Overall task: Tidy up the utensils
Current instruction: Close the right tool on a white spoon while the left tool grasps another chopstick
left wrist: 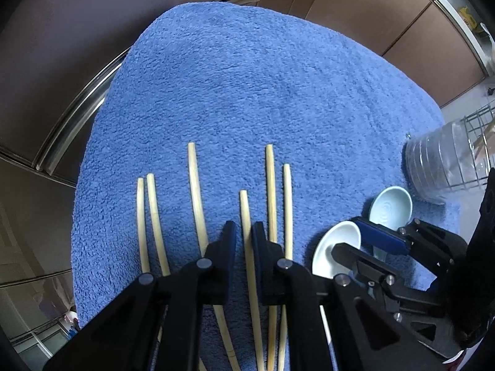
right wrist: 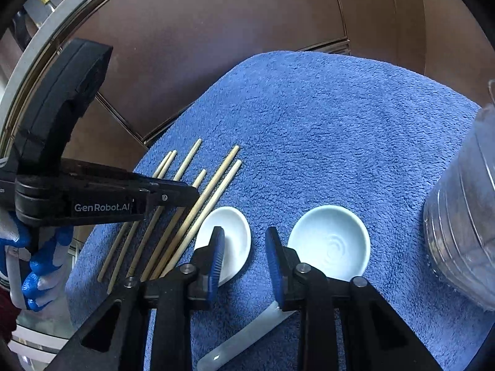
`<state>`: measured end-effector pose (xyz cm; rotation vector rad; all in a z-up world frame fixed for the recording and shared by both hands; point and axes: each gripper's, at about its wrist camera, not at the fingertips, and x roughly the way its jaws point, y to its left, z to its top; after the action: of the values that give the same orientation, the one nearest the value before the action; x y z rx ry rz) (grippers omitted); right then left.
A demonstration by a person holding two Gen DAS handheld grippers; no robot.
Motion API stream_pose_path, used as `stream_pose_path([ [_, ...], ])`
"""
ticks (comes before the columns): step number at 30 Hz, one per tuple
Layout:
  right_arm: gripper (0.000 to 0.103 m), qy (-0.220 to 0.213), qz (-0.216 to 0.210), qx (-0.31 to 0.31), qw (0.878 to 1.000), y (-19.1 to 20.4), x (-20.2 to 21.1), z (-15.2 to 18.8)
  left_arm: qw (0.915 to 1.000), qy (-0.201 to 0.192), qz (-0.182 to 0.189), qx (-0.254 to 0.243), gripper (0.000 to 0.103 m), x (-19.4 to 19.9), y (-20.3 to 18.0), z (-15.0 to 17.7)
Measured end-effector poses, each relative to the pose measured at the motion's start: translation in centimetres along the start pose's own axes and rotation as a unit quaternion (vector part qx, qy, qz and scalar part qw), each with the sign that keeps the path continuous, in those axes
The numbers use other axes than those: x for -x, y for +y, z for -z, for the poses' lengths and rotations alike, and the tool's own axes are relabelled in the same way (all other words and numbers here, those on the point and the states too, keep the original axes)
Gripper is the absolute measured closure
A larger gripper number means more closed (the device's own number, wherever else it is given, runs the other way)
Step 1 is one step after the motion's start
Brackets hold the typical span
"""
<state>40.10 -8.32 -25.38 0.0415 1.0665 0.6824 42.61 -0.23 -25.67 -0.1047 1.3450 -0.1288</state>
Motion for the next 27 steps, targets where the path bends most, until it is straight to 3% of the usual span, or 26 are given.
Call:
stream_pose_path([
  [6, 0.094, 0.003, -0.004, 0.007, 1.000, -0.3, 0.2, 0.1, 0.9997, -0.005, -0.021, -0.010, 0.094, -0.3, -1.4, 0.0],
  [13, 0.097, -0.017, -0.004, 0.016, 1.000, 0.4, 0.9, 0.6, 0.9994, -0.021, -0.027, 0.001, 0.098, -0.1, -2.1, 0.7],
  [18, 0.098, -0.042, -0.004, 0.019, 0.999, 0.6, 3.8, 1.5, 0.9992, -0.037, -0.014, 0.010, 0.098, 0.2, -1.6, 1.3],
  [27, 0.098, -0.103, 0.013, 0.022, 0.994, 3.1, 10.0, 4.1, 0.9947, -0.103, 0.002, 0.005, 0.098, 6.2, -0.4, 4.6],
])
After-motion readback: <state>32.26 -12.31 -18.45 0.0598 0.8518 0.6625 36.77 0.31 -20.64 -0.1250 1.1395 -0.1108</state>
